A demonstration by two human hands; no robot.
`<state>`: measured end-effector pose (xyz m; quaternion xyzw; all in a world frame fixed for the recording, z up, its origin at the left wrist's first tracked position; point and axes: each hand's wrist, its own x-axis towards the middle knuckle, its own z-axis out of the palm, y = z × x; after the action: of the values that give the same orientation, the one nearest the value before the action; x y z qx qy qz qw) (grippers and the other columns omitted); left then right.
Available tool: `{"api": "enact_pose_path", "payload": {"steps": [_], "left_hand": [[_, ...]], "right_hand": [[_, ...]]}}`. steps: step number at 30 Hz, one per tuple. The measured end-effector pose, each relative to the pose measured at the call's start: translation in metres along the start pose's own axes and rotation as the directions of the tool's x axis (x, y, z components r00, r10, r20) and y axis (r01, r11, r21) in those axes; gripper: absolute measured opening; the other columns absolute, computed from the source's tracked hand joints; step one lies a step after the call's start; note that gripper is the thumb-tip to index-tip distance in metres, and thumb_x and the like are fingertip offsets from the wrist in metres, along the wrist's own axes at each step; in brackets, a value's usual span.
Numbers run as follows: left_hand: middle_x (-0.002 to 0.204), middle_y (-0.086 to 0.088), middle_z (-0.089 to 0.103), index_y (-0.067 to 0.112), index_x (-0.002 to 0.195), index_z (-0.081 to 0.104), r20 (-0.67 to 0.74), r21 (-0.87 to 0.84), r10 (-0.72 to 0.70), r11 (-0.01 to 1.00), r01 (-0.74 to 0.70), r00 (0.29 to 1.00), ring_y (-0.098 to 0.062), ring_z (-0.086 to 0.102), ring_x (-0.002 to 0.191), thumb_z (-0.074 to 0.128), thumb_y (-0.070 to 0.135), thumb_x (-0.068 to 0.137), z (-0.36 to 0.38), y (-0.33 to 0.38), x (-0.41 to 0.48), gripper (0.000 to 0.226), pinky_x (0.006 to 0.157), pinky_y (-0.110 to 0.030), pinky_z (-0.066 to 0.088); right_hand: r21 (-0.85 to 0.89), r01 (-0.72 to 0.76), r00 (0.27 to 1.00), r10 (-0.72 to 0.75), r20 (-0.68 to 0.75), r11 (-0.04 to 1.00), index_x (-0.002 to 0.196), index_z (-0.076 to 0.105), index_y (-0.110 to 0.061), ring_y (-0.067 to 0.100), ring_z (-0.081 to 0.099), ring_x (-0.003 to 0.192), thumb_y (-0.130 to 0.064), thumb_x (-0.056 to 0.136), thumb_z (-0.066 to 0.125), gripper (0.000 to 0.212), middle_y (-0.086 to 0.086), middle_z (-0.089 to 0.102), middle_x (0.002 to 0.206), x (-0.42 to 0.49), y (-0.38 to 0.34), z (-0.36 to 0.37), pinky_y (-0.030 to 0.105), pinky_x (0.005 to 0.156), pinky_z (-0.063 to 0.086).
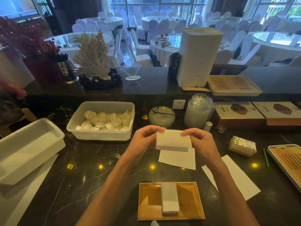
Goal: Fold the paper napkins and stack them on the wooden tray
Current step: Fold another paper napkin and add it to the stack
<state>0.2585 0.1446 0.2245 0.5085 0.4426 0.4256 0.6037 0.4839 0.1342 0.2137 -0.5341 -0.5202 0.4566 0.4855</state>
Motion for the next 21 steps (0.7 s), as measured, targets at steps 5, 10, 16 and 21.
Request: {"api": "enact_pose_path", "payload": {"steps": [5, 10, 16, 21], "left_hand": [[0.125, -0.008, 0.066, 0.028, 0.121, 0.062, -0.006, -0.096, -0.059, 0.994, 0.058, 0.998, -0.022, 0.066, 0.117, 0.052, 0.017, 0.104, 0.0007, 0.0027, 0.0004, 0.022, 0.082, -0.033, 0.063], [0.125, -0.011, 0.065, 0.019, 0.124, 0.06, 0.016, -0.114, -0.121, 0.986, 0.122, 0.993, -0.025, 0.067, 0.115, 0.047, 0.03, 0.106, -0.0011, 0.0038, -0.0006, 0.025, 0.078, -0.027, 0.062], [0.121, -0.005, 0.067, 0.021, 0.12, 0.064, 0.002, -0.027, -0.105, 0.994, 0.105, 0.994, -0.021, 0.066, 0.114, 0.064, 0.015, 0.098, -0.0026, -0.0017, 0.0009, 0.023, 0.077, -0.028, 0.063], [0.119, -0.003, 0.069, 0.025, 0.112, 0.066, -0.072, -0.063, -0.092, 0.994, 0.088, 0.993, -0.021, 0.066, 0.114, 0.065, 0.016, 0.097, 0.0006, -0.0038, 0.0016, 0.017, 0.076, -0.03, 0.063]], "right_hand": [[-0.035, 0.101, 0.995, -0.101, 0.004, 0.994, 0.07, 0.078, -0.038, 0.014, 0.063, 0.105, 0.001, 0.091, 0.068, 0.045, -0.015, 0.071, 0.1, -0.0008, -0.004, 0.0039, 0.018, 0.064, 0.06], [-0.082, 0.15, 0.989, -0.149, 0.019, 0.985, 0.068, 0.076, -0.038, 0.016, 0.062, 0.108, 0.002, 0.09, 0.068, 0.046, -0.01, 0.069, 0.107, -0.0014, -0.0054, 0.0057, 0.019, 0.068, 0.061], [-0.153, 0.189, 0.981, -0.181, 0.062, 0.97, 0.079, 0.077, -0.035, 0.015, 0.063, 0.11, 0.002, 0.092, 0.066, 0.041, -0.015, 0.07, 0.109, -0.0002, 0.0005, 0.0042, 0.022, 0.071, 0.062], [0.162, -0.107, 0.99, 0.091, 0.108, 0.981, 0.132, 0.057, -0.041, 0.012, 0.071, 0.103, -0.052, 0.088, 0.06, 0.045, -0.012, 0.069, 0.119, 0.0061, 0.0014, 0.0034, 0.027, 0.07, 0.062]]}}
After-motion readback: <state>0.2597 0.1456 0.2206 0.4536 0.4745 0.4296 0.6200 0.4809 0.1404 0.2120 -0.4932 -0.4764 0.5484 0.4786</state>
